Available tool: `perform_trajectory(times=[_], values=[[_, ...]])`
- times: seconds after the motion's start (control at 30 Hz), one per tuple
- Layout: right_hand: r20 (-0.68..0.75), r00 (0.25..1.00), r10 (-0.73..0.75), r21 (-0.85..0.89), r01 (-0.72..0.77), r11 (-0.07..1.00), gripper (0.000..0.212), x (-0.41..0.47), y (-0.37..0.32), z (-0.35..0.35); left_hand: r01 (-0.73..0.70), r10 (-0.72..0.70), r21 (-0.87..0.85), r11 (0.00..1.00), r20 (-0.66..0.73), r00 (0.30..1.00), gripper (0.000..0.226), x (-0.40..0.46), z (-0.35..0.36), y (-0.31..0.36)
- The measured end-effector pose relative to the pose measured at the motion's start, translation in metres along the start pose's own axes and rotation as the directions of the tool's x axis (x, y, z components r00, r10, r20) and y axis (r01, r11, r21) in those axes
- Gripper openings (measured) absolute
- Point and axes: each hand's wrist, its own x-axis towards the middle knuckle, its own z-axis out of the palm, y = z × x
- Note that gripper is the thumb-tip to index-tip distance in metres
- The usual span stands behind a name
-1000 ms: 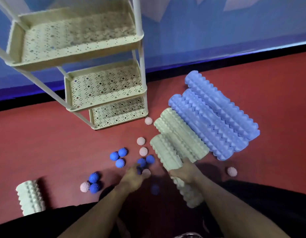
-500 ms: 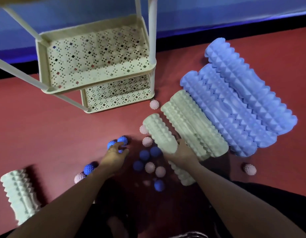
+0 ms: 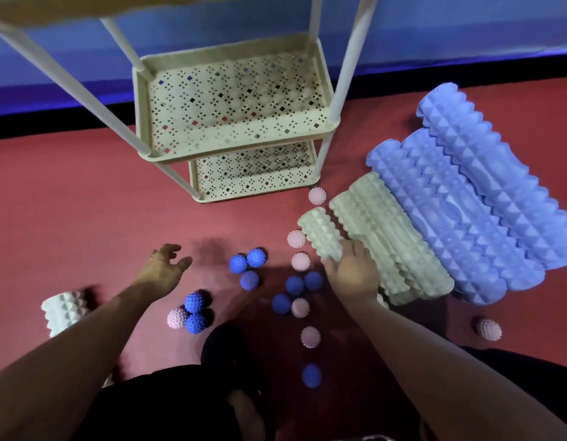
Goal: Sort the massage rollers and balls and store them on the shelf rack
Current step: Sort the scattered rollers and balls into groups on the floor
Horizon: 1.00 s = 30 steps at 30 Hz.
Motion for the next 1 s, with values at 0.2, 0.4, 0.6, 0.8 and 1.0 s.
perform_trajectory(times=[0.2, 0.4, 0.6, 0.8, 1.0], values=[[0.115, 0.939, -0.324, 0.115, 0.311, 0.943, 0.051, 0.0, -0.1, -0.025, -0.035, 0.038, 0.052, 0.998, -0.057, 0.998, 0.047, 0.023, -0.108, -0.017], [0.231, 0.85, -0.473, 0.098, 0.463, 0.881, 0.055, -0.016, -0.199, -0.025, 0.1, -0.1, 0.002, 0.995, -0.094, 0.991, 0.055, 0.01, -0.148, -0.114], [0.308, 0.787, -0.535, 0.047, 0.549, 0.834, 0.058, -0.033, -0.234, -0.005, 0.422, -0.431, -0.094, 0.902, -0.127, 0.893, 0.08, -0.012, -0.088, -0.241], [0.39, 0.767, -0.51, -0.009, 0.557, 0.831, 0.06, -0.047, -0.221, 0.014, 0.555, -0.595, -0.418, 0.72, 0.041, 0.803, 0.033, -0.022, -0.023, -0.297], [0.422, 0.772, -0.474, -0.019, 0.531, 0.847, 0.06, -0.054, -0.214, 0.013, 0.44, -0.511, -0.452, 0.776, -0.041, 0.859, 0.063, -0.016, -0.017, -0.287]])
